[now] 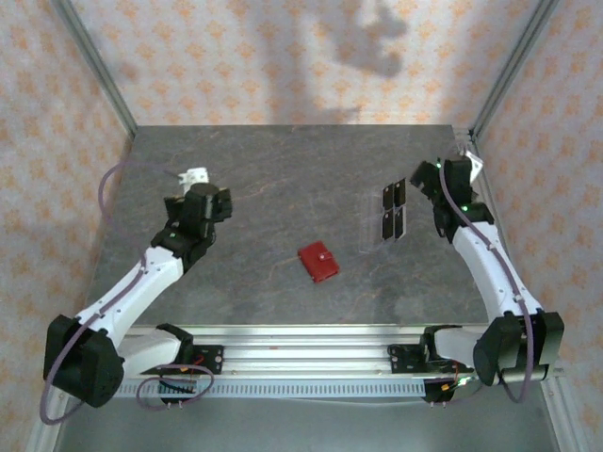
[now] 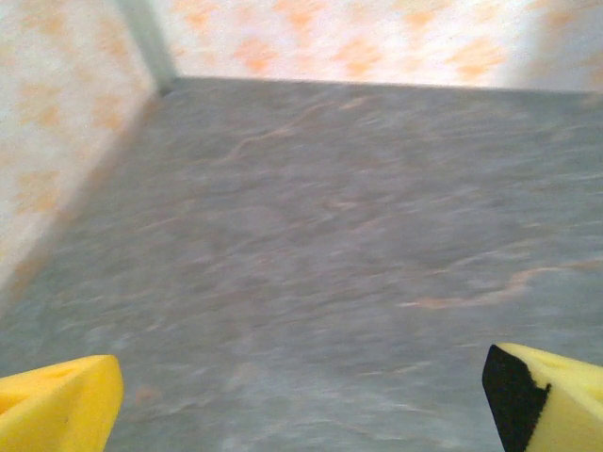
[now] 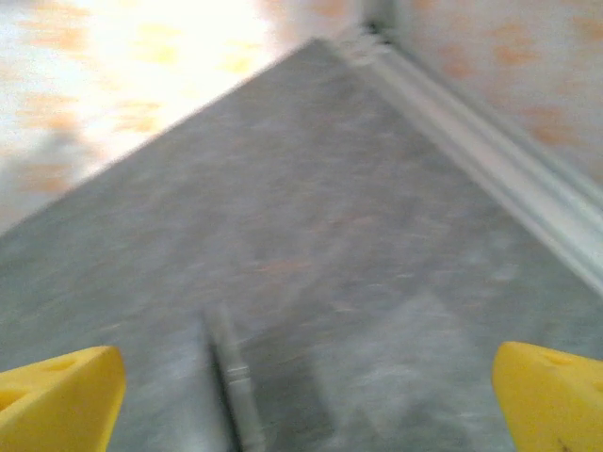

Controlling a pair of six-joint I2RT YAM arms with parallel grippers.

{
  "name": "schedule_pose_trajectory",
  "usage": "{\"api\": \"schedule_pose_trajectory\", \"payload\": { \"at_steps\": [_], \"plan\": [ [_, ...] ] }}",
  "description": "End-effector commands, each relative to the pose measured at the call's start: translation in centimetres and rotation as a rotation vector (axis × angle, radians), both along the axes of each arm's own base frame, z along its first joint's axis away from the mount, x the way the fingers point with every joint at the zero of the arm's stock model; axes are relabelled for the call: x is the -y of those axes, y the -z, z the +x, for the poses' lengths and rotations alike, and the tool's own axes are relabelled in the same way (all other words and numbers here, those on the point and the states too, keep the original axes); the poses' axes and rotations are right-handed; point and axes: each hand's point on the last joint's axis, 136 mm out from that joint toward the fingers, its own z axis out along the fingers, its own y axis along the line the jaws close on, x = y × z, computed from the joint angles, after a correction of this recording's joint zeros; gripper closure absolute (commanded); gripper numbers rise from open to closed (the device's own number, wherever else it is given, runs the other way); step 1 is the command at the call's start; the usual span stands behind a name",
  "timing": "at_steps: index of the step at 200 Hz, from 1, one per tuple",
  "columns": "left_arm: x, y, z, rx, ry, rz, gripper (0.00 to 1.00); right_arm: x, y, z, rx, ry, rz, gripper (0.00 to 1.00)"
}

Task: Put the credit cards into the card holder

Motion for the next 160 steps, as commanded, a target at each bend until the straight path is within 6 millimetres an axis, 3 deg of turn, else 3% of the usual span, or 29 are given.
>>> {"api": "schedule_pose_trajectory", "payload": {
  "at_steps": [1, 28, 53, 70, 88, 106, 116, 132, 144, 160],
  "plan": [
    [-3.0, 1.4, 0.2, 0.055, -0.069, 0.061, 0.00, 2.5, 1.5, -0.4, 0.017, 0.055, -0.168, 0.01],
    [-4.1, 5.5, 0.5, 0.002, -0.079, 0.114, 0.00, 3.1, 5.1, -0.5, 0.017, 0.051, -0.235, 0.01],
    [-4.1, 7.4, 1.1, 0.050, -0.067, 0.083, 0.00, 2.6, 8.5, -0.1, 0.056, 0.006, -0.257, 0.01],
    [-3.8, 7.5, 1.9, 0.065, -0.035, 0.077, 0.00, 1.9, 10.3, 0.1, 0.102, -0.045, -0.265, 0.01],
    [-2.9, 7.7, 3.1, 0.070, 0.036, 0.064, 0.00, 0.9, 9.8, 1.0, 0.182, -0.103, -0.250, 0.00],
    [-2.2, 8.9, 3.9, 0.081, 0.090, 0.050, 0.00, -0.3, 11.9, 1.5, 0.232, -0.172, -0.228, 0.01],
    [-2.0, 9.4, 4.2, 0.081, 0.112, 0.036, 0.00, -0.4, 11.9, 1.5, 0.309, -0.174, -0.241, 0.01],
    [-2.4, 10.3, 4.5, 0.076, 0.128, -0.024, 0.00, -0.8, 12.8, 1.7, 0.192, -0.208, -0.221, 0.00],
    [-2.5, 10.7, 4.4, 0.068, 0.140, -0.038, 0.00, -0.6, 12.7, 2.7, 0.208, -0.196, -0.223, 0.01],
    [-2.5, 10.6, 4.5, 0.070, 0.143, -0.044, 0.00, -0.5, 12.8, 2.5, 0.174, -0.197, -0.226, 0.01]
  ]
}}
